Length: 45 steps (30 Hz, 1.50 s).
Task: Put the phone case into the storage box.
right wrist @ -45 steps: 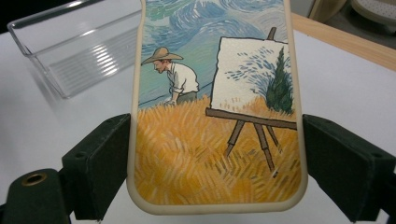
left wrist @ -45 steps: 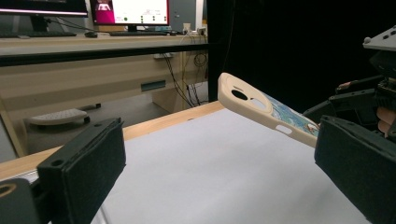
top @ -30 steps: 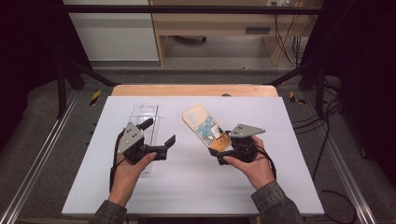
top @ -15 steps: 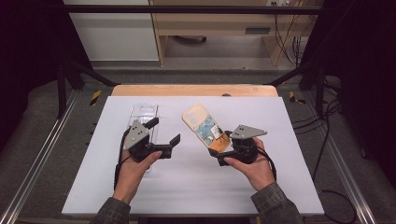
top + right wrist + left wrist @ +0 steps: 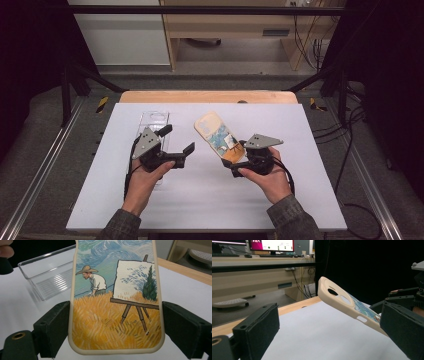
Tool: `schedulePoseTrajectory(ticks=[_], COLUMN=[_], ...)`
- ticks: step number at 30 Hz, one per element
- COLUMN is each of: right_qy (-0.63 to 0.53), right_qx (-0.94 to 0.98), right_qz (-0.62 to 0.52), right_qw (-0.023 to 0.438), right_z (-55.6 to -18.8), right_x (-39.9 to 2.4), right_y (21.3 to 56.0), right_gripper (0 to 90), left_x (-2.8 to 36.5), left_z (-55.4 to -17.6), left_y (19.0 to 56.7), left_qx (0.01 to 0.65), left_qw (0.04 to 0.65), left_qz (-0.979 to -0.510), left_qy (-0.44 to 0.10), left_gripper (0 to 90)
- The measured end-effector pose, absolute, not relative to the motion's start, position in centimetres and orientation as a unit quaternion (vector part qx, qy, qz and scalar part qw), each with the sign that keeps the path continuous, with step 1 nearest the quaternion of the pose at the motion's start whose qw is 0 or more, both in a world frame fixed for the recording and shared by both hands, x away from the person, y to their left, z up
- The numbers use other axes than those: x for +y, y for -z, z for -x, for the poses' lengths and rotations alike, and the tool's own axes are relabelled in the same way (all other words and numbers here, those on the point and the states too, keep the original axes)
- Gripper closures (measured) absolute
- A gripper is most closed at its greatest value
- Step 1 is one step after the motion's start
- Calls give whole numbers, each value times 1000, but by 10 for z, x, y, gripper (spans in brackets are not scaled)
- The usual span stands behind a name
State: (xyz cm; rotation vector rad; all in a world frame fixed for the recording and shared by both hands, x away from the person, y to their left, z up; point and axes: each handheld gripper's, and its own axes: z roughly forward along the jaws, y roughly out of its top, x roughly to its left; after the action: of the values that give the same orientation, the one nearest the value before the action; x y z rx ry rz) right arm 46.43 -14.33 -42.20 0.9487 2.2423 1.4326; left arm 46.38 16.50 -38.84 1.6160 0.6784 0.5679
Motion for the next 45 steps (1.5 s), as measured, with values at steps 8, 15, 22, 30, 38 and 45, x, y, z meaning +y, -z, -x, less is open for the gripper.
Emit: schedulePoseTrajectory(ticks=[8, 15, 22, 30, 38, 45], right_qy=[-509, -512, -521, -535, -545, -554], right_qx=[781, 778, 771, 760, 753, 744], right_qz=[-327, -328, -330, -333, -334, -339], right_qw=[157, 160, 160, 159, 157, 156], right_z=[-460, -458, -458, -460, -461, -461], right_x=[-134, -134, -135, -133, -130, -129], right_y=[420, 419, 417, 418, 418, 420], right_gripper=[119, 119, 119, 119, 119, 119], left_x=[166, 158, 147, 141, 141, 139], left_z=[-467, -471, -476, -478, -484, -486], left_y=[386, 387, 386, 384, 381, 379], left_qx=[287, 275, 264, 264, 272, 275], left_qw=[625, 630, 628, 626, 638, 637], left_qz=[-690, -697, -707, -713, -703, -703], left_qy=[-224, -204, -189, -174, -156, -152], left_gripper=[26, 56, 115, 210, 300, 350])
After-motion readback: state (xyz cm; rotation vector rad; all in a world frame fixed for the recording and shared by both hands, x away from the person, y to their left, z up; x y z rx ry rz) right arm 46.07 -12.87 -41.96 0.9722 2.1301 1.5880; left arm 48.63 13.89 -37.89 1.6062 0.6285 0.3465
